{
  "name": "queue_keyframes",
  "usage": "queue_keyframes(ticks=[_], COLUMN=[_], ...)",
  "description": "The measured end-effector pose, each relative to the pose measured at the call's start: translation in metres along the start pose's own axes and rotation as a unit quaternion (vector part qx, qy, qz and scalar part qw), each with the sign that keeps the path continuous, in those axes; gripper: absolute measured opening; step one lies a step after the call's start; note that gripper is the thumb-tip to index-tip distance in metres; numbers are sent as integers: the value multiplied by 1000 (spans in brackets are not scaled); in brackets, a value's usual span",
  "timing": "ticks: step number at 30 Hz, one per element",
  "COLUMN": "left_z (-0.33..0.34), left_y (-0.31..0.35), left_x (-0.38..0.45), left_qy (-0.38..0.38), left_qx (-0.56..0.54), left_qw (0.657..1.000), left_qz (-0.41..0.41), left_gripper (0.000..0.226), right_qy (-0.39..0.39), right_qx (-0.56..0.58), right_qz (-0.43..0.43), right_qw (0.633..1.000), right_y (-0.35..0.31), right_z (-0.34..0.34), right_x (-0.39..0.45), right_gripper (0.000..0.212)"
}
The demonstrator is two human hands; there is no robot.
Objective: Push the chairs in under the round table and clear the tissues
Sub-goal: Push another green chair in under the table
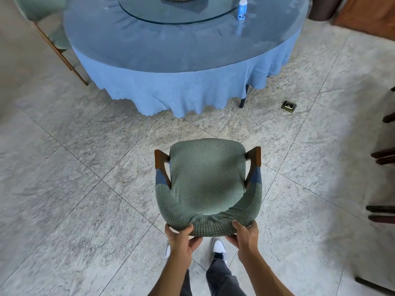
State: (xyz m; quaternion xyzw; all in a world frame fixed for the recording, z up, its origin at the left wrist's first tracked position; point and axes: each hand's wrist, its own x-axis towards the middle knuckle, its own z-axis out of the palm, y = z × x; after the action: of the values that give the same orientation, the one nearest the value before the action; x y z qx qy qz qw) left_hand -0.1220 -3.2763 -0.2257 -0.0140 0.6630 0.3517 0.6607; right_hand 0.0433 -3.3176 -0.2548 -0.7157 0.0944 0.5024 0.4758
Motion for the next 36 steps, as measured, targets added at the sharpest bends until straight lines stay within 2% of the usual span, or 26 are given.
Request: queue_keyframes(ticks=[7,17,27,36], left_z=[0,7,33,75], left_y=[-6,-8,9,55], left_x=[3,5,13,41], left_qy=[2,37,42,16], left_qx=[-24,-18,-20,-35], left_qw=[1000,998,997,999], left_qz=[1,43,61,33], left_gripper=[87,88,89,98], right_qy=[-23,-5,-14,-18], right_qx=[44,-2,-11,9], right_qz=[-11,-29,-32,-46], right_qw=[999,1000,999,999], right_y=[5,4,-28,-71], right_z=[-5,-3,14,53], right_x=[0,13,22,49], right_gripper=[41,28,30,35])
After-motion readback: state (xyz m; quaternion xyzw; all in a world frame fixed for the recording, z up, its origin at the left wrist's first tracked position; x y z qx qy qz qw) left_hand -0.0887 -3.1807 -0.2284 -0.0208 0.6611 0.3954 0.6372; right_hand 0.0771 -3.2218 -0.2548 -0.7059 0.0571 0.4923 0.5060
